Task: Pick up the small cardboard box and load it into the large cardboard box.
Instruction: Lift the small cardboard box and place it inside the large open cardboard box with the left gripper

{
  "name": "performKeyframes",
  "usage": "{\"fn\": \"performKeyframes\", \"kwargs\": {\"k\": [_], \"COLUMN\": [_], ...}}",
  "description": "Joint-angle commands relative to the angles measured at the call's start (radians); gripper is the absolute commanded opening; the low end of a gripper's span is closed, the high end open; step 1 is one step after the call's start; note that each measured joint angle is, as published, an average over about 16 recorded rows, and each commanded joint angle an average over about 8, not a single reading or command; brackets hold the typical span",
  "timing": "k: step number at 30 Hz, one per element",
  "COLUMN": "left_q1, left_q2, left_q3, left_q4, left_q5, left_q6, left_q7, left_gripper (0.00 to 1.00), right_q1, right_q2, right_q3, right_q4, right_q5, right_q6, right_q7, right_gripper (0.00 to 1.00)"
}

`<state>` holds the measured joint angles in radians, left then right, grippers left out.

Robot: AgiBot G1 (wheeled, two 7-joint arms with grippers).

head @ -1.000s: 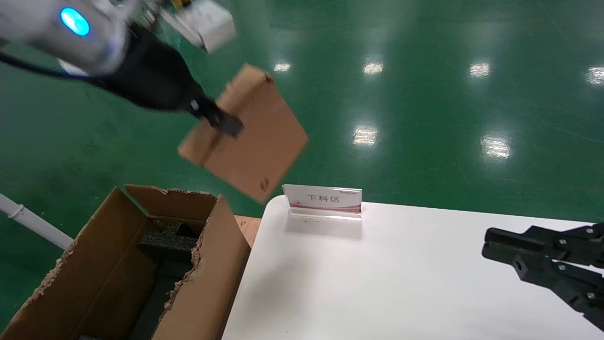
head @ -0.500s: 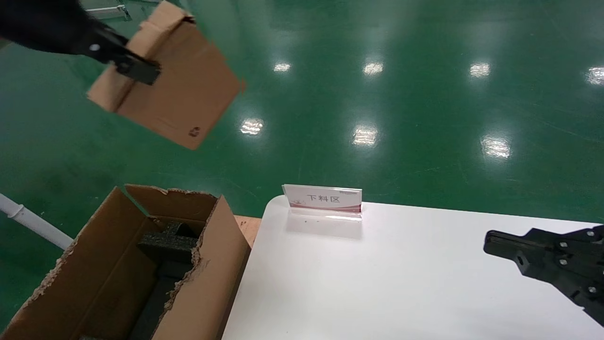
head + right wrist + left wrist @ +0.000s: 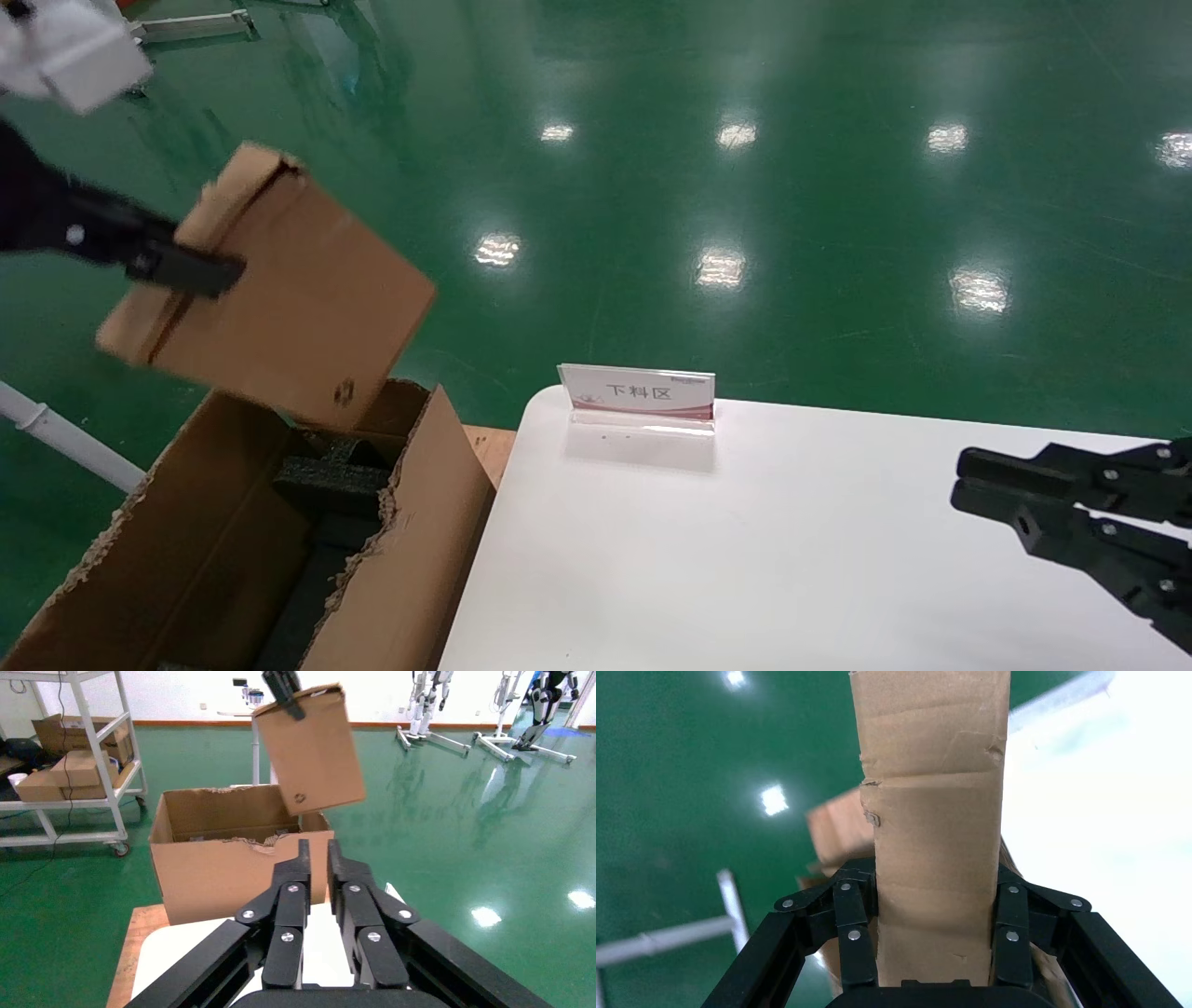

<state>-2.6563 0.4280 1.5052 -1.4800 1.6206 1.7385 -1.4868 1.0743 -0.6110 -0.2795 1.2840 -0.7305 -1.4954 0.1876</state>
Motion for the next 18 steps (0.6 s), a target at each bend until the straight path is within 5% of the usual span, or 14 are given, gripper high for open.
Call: {"fn": "performKeyframes", "kwargs": {"k": [1,6,14,18], "left_q1": [-0.015,-0.131,-0.362,-0.415], "left_q2": [-0.022,0.031,0.304,0.368], "left_q3": [0.039,0.237,0.787,0.929], "left_q4": [0.000,0.000,0.003,0.007], "left_q5": [-0.023,-0.064,-0.253,-0.307], "left_q6": [0.001,0.001,0.001,-0.006], "left_q7": [-0.017,-0.062,-0.154,-0.182], "left_gripper": [0.00,0.00,0.00,0.00], "right_q1": [0.000,0.000,0.000,0.000], "right_q2": [0.000,0.000,0.000,0.000], "right_q3": [0.000,0.000,0.000,0.000], "right_q4": [0.000,0.000,0.000,0.000], "right_q5": [0.000,0.000,0.000,0.000], "right_q6": [0.000,0.000,0.000,0.000], "right_q7": [0.000,0.000,0.000,0.000], "right_gripper": [1.00,1.00,1.00,1.00]}}
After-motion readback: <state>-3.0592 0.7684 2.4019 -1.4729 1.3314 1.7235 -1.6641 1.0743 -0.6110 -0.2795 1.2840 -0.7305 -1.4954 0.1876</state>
